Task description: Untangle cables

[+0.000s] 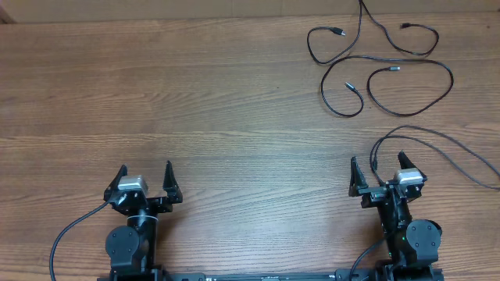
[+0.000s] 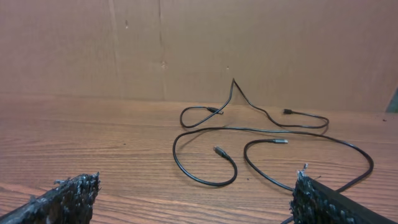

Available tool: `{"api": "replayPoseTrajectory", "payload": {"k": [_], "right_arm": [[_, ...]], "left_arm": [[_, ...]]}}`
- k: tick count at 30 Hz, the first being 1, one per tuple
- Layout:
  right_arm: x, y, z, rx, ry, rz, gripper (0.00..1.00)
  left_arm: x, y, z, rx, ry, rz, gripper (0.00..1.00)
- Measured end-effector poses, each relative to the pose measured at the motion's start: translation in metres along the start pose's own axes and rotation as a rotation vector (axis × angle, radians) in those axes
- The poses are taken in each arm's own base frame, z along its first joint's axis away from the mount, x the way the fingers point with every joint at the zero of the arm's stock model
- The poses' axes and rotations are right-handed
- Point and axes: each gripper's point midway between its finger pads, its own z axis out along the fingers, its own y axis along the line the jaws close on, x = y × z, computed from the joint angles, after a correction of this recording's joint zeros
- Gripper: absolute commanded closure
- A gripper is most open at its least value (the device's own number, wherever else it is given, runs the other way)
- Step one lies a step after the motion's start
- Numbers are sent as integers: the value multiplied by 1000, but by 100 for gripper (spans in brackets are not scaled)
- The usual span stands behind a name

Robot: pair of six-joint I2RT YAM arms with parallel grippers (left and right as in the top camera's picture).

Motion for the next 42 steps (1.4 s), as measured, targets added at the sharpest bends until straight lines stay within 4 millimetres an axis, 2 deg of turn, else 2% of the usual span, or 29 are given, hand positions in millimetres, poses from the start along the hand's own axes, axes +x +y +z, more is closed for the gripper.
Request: {"api": "replayPoseTrajectory", "payload": {"k": [42], "right_arm": [[0,0,0,0,0,-1,0]], "left_arm": [[0,0,0,-4,1,89,1]]}}
